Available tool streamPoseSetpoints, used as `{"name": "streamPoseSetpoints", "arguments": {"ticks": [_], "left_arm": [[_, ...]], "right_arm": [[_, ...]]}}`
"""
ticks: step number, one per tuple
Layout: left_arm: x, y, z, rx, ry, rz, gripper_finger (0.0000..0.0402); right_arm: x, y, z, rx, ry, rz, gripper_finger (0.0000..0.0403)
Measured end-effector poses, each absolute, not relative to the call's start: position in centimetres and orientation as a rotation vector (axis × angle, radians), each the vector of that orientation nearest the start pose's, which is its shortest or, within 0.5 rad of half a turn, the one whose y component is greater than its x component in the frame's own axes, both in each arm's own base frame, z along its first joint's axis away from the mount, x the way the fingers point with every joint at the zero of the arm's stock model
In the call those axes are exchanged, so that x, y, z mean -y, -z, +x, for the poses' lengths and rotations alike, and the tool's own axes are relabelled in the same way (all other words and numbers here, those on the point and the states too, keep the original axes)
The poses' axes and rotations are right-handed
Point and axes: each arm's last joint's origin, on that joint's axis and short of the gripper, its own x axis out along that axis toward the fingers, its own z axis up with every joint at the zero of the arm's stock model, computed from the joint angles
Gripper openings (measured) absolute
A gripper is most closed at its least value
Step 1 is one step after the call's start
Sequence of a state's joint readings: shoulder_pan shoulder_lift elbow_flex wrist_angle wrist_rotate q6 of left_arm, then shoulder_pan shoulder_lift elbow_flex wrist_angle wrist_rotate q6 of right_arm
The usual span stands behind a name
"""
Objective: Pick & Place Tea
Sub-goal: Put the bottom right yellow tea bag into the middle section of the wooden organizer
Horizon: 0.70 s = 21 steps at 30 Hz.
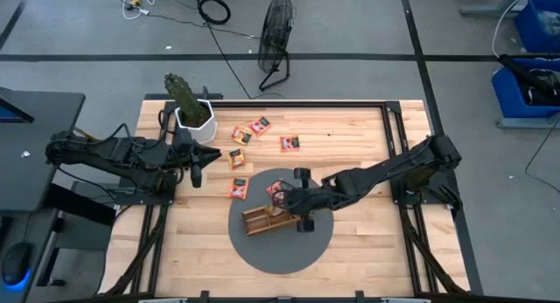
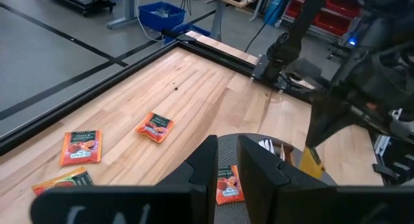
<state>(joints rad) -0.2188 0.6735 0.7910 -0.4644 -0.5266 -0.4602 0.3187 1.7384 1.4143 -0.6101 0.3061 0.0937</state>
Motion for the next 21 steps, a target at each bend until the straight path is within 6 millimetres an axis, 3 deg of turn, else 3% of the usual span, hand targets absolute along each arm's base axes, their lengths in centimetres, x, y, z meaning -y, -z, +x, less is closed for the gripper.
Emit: {"name": "streamPoseSetpoints", "arguments": {"ticks": [9, 21], "left_arm": [[1.6, -32.4, 13.7, -0.256, -0.374, -0.323, 0.006], [1.5, -32.2, 13.6, -0.279, -0.38, -0.319, 0.006]], "right_arm": [[-11.2, -23.3, 36.9, -0.977, 0.022, -0.253, 0.0], [-11.1, -21.5, 37.7, -1.007, 0.022, -0.277, 0.0]]}}
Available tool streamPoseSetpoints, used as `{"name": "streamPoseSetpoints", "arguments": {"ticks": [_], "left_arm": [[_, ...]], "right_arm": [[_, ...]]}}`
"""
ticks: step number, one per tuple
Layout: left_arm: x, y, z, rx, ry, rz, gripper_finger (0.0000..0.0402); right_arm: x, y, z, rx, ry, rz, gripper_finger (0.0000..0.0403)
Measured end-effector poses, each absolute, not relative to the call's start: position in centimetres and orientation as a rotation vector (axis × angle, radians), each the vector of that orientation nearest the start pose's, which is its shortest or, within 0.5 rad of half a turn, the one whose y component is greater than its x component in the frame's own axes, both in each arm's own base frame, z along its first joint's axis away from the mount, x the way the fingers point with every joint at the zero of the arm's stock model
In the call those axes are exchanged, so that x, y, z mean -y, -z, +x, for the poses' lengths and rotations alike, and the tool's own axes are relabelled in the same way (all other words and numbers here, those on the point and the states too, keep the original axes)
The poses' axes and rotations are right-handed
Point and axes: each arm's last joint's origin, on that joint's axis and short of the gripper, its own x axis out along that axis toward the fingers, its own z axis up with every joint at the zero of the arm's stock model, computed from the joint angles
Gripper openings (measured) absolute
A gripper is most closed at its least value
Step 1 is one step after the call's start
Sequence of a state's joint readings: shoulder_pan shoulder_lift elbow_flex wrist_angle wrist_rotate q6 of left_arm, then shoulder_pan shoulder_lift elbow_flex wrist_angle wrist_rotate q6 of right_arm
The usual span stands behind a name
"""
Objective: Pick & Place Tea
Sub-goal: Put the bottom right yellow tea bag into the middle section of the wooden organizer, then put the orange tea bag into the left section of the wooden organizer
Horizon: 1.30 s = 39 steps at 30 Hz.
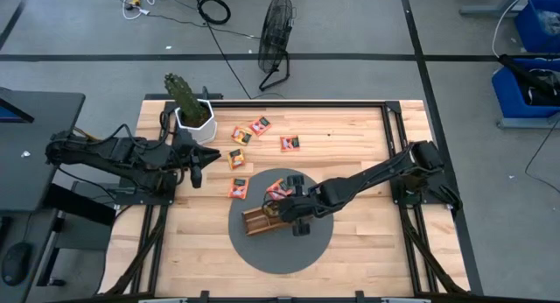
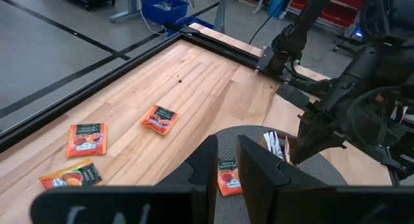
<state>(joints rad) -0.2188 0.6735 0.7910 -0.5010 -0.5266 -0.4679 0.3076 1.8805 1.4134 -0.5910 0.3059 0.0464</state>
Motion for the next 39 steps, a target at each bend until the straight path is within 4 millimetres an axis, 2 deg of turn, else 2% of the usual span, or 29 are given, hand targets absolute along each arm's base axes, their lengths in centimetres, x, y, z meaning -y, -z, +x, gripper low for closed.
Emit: {"name": "streamPoseSetpoints", "arguments": {"ticks": [12, 21, 26, 30, 33, 37, 39], "left_arm": [[1.5, -32.1, 13.6, -0.285, -0.381, -0.317, 0.006], [1.5, -32.1, 13.6, -0.287, -0.382, -0.316, 0.006], [1.5, -32.1, 13.6, -0.288, -0.382, -0.316, 0.006], [1.5, -32.1, 13.6, -0.285, -0.382, -0.317, 0.006], [1.5, -32.2, 13.6, -0.28, -0.381, -0.32, 0.006], [1.5, -32.2, 13.6, -0.279, -0.379, -0.314, 0.006], [1.5, -32.2, 13.6, -0.278, -0.382, -0.312, 0.006]], "right_arm": [[-10.9, -20.6, 38.3, -1.024, -0.01, -0.252, 0.0008], [-11.0, -20.6, 38.3, -1.027, -0.023, -0.206, 0.0067], [-10.7, -21.3, 38.2, -0.997, -0.014, -0.185, 0.0108], [-9.9, -22.2, 38.0, -0.99, 0.033, -0.116, 0.0121], [-8.6, -23.0, 37.3, -1.029, 0.122, -0.025, 0.0105], [-6.7, -24.3, 36.5, -1.044, 0.185, 0.03, 0.0026], [-5.9, -25.3, 36.2, -1.02, 0.196, 0.034, 0.001]]}}
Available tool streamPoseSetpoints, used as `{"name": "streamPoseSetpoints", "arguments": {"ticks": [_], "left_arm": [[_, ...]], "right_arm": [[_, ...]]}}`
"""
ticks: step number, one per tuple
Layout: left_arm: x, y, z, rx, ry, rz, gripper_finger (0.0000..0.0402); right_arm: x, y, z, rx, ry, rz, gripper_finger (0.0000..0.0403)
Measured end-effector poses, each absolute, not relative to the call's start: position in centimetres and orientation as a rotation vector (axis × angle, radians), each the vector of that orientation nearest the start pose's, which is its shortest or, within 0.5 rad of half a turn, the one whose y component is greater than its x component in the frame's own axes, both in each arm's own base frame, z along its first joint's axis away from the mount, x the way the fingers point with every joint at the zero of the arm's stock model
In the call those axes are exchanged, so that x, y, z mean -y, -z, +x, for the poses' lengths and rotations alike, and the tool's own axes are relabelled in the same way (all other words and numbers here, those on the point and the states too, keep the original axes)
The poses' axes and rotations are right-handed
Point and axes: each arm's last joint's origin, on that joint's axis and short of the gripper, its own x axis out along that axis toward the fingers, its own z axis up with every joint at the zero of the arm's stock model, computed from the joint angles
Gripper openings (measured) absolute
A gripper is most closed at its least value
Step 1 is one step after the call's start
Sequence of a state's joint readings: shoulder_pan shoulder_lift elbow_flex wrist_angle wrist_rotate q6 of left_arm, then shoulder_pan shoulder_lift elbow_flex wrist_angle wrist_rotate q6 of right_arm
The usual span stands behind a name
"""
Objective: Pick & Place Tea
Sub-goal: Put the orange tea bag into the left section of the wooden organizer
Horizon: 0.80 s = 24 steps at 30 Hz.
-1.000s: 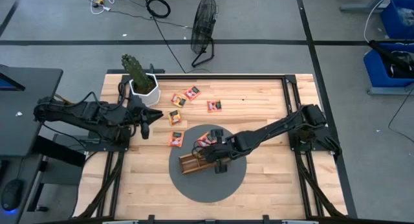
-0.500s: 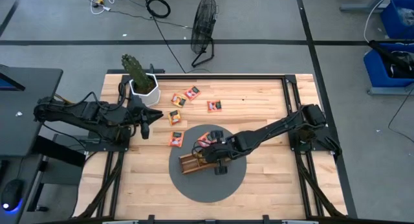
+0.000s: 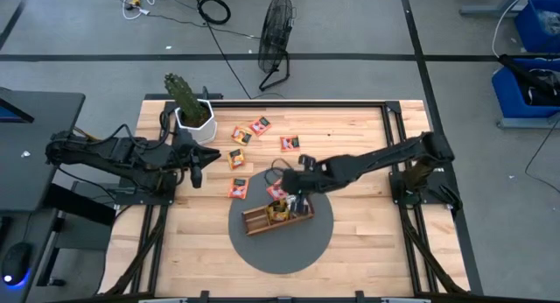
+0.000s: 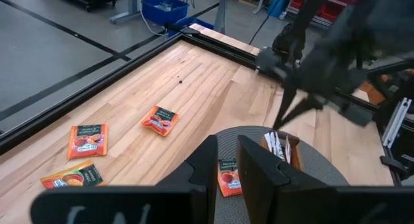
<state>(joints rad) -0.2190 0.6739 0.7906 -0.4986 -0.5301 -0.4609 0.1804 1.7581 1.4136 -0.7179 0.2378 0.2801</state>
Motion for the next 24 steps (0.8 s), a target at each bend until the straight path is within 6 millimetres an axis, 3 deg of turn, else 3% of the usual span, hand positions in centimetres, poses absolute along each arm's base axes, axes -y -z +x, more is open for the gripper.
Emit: {"name": "streamPoseSetpoints", "arguments": {"ticks": [9, 18, 24], "left_arm": [[1.5, -32.2, 13.6, -0.276, -0.387, -0.312, 0.006], [1.5, -32.2, 13.6, -0.276, -0.387, -0.312, 0.006], [1.5, -32.2, 13.6, -0.277, -0.387, -0.311, 0.006]], "right_arm": [[-0.9, -27.7, 35.7, -0.934, 0.33, 0.184, 0.0003], [6.0, -27.5, 35.7, -0.901, 0.37, 0.545, 0.0002], [9.6, -27.5, 34.9, -0.885, 0.378, 0.628, 0.0001]]}}
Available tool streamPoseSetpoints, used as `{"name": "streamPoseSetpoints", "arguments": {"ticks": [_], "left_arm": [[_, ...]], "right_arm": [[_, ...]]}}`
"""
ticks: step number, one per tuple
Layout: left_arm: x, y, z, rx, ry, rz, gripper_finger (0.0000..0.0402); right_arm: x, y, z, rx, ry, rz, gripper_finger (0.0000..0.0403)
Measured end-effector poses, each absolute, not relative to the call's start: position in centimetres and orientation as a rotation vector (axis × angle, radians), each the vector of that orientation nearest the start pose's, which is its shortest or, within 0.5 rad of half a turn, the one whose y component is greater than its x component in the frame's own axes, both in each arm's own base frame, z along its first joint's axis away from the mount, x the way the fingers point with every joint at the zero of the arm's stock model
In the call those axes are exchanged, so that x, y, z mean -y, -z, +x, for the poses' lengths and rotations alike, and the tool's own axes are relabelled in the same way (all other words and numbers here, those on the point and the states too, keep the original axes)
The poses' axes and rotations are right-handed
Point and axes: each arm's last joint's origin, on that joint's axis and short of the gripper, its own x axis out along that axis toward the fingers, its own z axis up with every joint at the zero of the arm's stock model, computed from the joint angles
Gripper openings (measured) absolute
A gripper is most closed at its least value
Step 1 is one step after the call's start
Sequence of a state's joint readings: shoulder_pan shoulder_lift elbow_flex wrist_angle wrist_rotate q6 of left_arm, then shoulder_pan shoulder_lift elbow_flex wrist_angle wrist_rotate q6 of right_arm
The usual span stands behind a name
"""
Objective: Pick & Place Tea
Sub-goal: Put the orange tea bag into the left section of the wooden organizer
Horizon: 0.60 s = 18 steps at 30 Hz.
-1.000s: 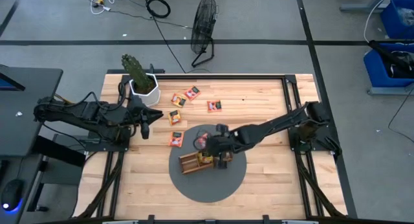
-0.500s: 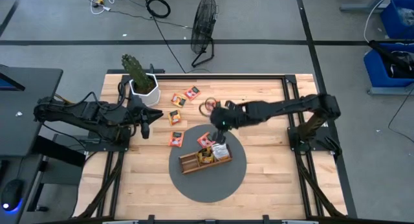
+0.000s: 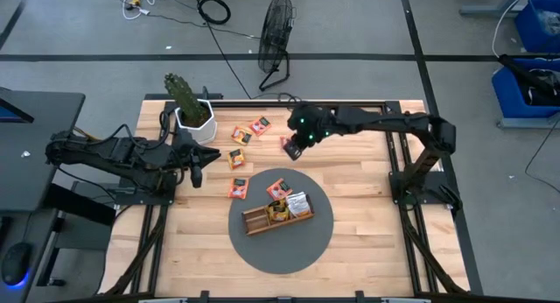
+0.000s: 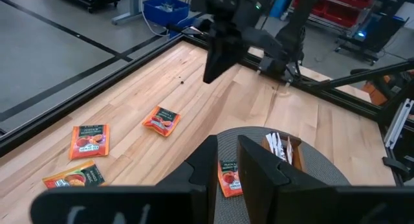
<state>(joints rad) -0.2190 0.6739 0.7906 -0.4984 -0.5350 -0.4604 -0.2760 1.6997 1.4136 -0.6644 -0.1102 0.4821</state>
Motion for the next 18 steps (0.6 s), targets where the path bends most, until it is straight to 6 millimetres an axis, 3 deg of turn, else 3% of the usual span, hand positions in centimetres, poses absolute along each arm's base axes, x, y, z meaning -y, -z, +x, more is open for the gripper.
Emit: {"name": "streamPoseSetpoints", "arguments": {"ticks": [4, 13, 18], "left_arm": [[1.5, -32.2, 13.6, -0.273, -0.386, -0.313, 0.006], [1.2, -32.5, 13.8, -0.235, -0.407, -0.337, 0.006], [0.9, -32.5, 13.8, -0.232, -0.427, -0.339, 0.006]], "right_arm": [[11.5, -27.0, 34.6, -0.86, 0.344, 0.676, 0.0001], [15.2, -22.1, 31.7, -0.864, 0.384, 1.097, 0.0001], [16.0, -19.5, 30.3, -0.832, 0.424, 1.221, 0.0039]]}}
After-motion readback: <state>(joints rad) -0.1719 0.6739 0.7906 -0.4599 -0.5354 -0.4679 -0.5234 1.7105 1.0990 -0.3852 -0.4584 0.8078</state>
